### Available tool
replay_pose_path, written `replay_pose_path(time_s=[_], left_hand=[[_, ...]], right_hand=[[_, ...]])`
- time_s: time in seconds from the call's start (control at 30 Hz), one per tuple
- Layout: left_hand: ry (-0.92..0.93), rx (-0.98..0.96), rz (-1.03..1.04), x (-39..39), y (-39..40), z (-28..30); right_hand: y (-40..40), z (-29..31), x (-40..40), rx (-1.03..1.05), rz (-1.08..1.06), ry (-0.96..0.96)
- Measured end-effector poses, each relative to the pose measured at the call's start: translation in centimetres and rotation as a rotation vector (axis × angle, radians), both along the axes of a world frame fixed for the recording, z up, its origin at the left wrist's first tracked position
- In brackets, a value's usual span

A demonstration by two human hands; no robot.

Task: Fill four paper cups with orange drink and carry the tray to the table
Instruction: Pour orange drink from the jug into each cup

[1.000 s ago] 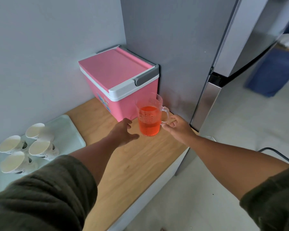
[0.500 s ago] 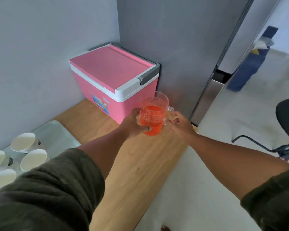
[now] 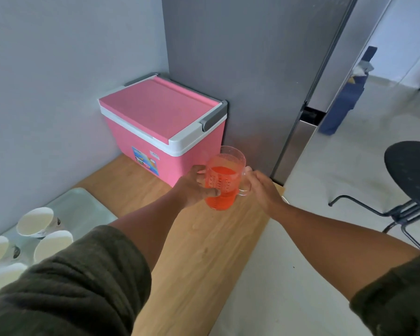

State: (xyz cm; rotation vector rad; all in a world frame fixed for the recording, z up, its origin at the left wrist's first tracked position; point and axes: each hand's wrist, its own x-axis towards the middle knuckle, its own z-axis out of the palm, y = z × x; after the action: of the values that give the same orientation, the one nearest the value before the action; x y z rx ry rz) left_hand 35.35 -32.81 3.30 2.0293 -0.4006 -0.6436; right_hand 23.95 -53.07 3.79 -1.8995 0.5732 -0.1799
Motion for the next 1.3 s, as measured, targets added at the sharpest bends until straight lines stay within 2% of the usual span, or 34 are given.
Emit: replay_pose_path(time_s=[0.13, 0.3, 0.53, 0.7, 0.93, 1.3], left_hand=[[-0.030, 0.004, 0.002, -1.2, -0.2, 0.1], [-0.047, -0.038, 0.121, -3.1, -1.0, -0.4], [-0.076, -0.036, 0.220, -5.7, -1.3, -0.4], [-0.130, 0.006, 0.245, -7.9, -0.2, -0.4], [-0.210, 0.033, 0.345, -11.4, 3.7, -0.6], [-0.135, 0.240, 0.615, -20.4, 16.4, -2.4]], right_hand=[[0.2, 0.4, 0.4, 0.055, -0.015, -0.035], [0.1, 1.0, 0.9, 0.160, 0.029, -0.032], [-0.1, 1.3, 0.7, 0.176, 0.022, 0.020], [0.9, 1.2, 0.4, 0.153, -0.033, -0.029], [3.6, 2.7, -0.3, 0.162, 0.044, -0.118], [11.5, 3.0, -0.4, 0.224, 0.299, -0.131]])
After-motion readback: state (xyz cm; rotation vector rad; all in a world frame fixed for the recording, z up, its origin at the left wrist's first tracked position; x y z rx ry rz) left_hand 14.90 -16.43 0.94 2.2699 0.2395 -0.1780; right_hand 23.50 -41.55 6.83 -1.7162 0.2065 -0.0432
